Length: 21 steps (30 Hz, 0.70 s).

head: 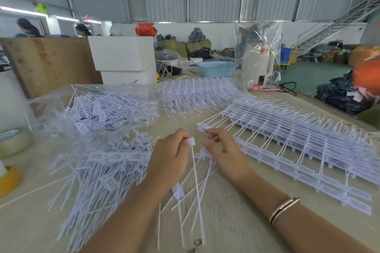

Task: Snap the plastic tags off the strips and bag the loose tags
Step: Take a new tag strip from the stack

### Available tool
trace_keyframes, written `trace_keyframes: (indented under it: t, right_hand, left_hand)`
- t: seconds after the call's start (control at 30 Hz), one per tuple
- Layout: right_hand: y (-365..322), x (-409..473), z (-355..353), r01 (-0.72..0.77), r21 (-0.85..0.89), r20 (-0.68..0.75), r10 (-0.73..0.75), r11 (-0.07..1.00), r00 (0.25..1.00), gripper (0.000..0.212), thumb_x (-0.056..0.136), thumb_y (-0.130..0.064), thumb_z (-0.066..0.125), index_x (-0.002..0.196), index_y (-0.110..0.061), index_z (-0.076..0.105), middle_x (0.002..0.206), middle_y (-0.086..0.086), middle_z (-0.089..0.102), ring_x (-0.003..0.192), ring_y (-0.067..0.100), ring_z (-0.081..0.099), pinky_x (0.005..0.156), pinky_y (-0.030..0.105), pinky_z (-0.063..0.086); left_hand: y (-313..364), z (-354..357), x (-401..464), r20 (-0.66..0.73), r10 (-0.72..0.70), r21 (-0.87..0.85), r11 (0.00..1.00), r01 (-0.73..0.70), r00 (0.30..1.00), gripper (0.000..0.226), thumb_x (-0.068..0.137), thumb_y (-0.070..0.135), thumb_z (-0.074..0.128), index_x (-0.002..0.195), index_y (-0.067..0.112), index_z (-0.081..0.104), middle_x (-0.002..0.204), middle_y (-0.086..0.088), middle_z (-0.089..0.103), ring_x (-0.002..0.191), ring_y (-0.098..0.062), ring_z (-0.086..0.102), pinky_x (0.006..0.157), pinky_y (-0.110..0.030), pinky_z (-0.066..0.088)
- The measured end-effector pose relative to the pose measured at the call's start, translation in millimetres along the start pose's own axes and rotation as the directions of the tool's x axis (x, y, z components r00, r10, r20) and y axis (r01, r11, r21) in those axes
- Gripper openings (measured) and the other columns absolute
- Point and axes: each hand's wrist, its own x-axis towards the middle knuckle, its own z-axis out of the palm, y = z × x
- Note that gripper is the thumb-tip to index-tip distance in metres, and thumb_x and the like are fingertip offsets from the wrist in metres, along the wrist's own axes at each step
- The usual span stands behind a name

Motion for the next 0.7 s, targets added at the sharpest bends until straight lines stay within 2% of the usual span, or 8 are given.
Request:
trace_keyframes:
  t: [0.07, 0.17, 0.27, 0.33, 0.4, 0.47, 0.6, 0.7]
  right_hand:
    - [-4, -3, -1, 0.042, -0.028, -0.020, -0.043, 0.999, 0.999, 0.018, 0.095, -0.029, 0.051, 0.112, -0.030, 0.057, 0.107, -0.016, 0.053, 0.112, 0.008, 0.046, 0.103, 0.039, 0.033]
    - [-12, -7, -1, 0.119, -0.090, 0.089, -0.111, 0.989, 0.990, 0.033, 0.091, -0.045, 0.039, 0.100, -0.026, 0.065, 0.098, -0.021, 0.054, 0.106, 0.005, 0.045, 0.099, 0.039, 0.028]
    - [-11, -6, 1, 0.203, -0.145, 0.152, -0.180, 0.969, 0.972, 0.037, 0.093, -0.041, 0.047, 0.085, -0.013, 0.069, 0.086, -0.008, 0.059, 0.093, 0.010, 0.050, 0.092, 0.044, 0.030]
    - [-11, -6, -1, 0.162, 0.047, 0.096, -0.166, 0.986, 0.981, 0.026, 0.095, -0.020, 0.055, 0.072, -0.012, 0.064, 0.073, -0.003, 0.055, 0.077, 0.011, 0.050, 0.081, 0.038, 0.038]
    - [-10, -5, -4, 0.076, 0.221, 0.041, -0.087, 0.972, 0.995, 0.030, 0.095, -0.011, 0.054, 0.066, -0.020, 0.055, 0.063, -0.010, 0.044, 0.062, 0.004, 0.043, 0.066, 0.024, 0.036]
    - [-11, -5, -5, 0.058, 0.215, 0.047, -0.070, 0.975, 0.996, 0.029, 0.095, -0.013, 0.053, 0.067, -0.020, 0.053, 0.058, -0.014, 0.041, 0.056, 0.000, 0.039, 0.059, 0.017, 0.032]
    - [-11, -5, -3, 0.043, 0.255, 0.092, -0.068, 0.966, 0.993, 0.030, 0.097, -0.013, 0.050, 0.070, -0.025, 0.057, 0.056, -0.018, 0.045, 0.055, -0.003, 0.039, 0.058, 0.012, 0.032]
    - [-13, -7, -4, 0.045, 0.329, 0.138, -0.095, 0.943, 0.986, 0.018, 0.091, -0.022, 0.053, 0.075, -0.022, 0.061, 0.066, -0.011, 0.051, 0.064, 0.003, 0.047, 0.067, 0.018, 0.036]
  left_hand:
    - [-2, 2, 1, -0.005, 0.012, 0.070, 0.997, -0.011, 1.000, 0.016, 0.092, 0.017, 0.040, 0.101, 0.021, 0.054, 0.062, 0.010, 0.048, 0.049, -0.003, 0.044, 0.048, -0.019, 0.027]
    - [1, 5, -1, 0.011, 0.040, 0.105, 0.994, -0.041, 0.999, 0.023, 0.093, 0.010, 0.045, 0.114, 0.020, 0.047, 0.083, 0.012, 0.048, 0.068, 0.000, 0.050, 0.059, -0.013, 0.033]
    - [6, 6, -3, 0.053, 0.082, 0.125, 0.988, -0.088, 0.995, 0.023, 0.094, 0.011, 0.047, 0.116, 0.015, 0.048, 0.091, 0.008, 0.053, 0.082, -0.013, 0.056, 0.072, -0.028, 0.045]
    - [8, 3, -2, 0.064, 0.108, 0.235, 0.965, -0.120, 0.992, 0.020, 0.095, 0.018, 0.041, 0.111, 0.014, 0.052, 0.090, 0.004, 0.059, 0.077, -0.017, 0.056, 0.072, -0.034, 0.042]
    - [8, -2, 1, 0.067, 0.111, 0.466, 0.875, -0.129, 0.992, 0.029, 0.092, 0.029, 0.030, 0.096, 0.016, 0.057, 0.079, 0.004, 0.058, 0.070, -0.019, 0.053, 0.073, -0.034, 0.037]
    - [10, -6, 2, 0.029, 0.104, 0.626, 0.773, -0.099, 0.994, 0.034, 0.089, 0.030, 0.029, 0.076, 0.018, 0.058, 0.063, 0.002, 0.056, 0.063, -0.022, 0.051, 0.072, -0.034, 0.034]
    - [17, -8, 3, -0.080, 0.099, 0.656, 0.754, -0.022, 0.992, 0.026, 0.085, 0.027, 0.040, 0.061, 0.021, 0.047, 0.048, 0.009, 0.036, 0.053, -0.018, 0.032, 0.066, -0.031, 0.023]
    - [14, -5, 3, 0.004, 0.088, 0.644, 0.762, -0.070, 0.996, 0.027, 0.088, 0.032, 0.030, 0.068, 0.022, 0.045, 0.055, 0.009, 0.038, 0.060, -0.018, 0.039, 0.069, -0.033, 0.022]
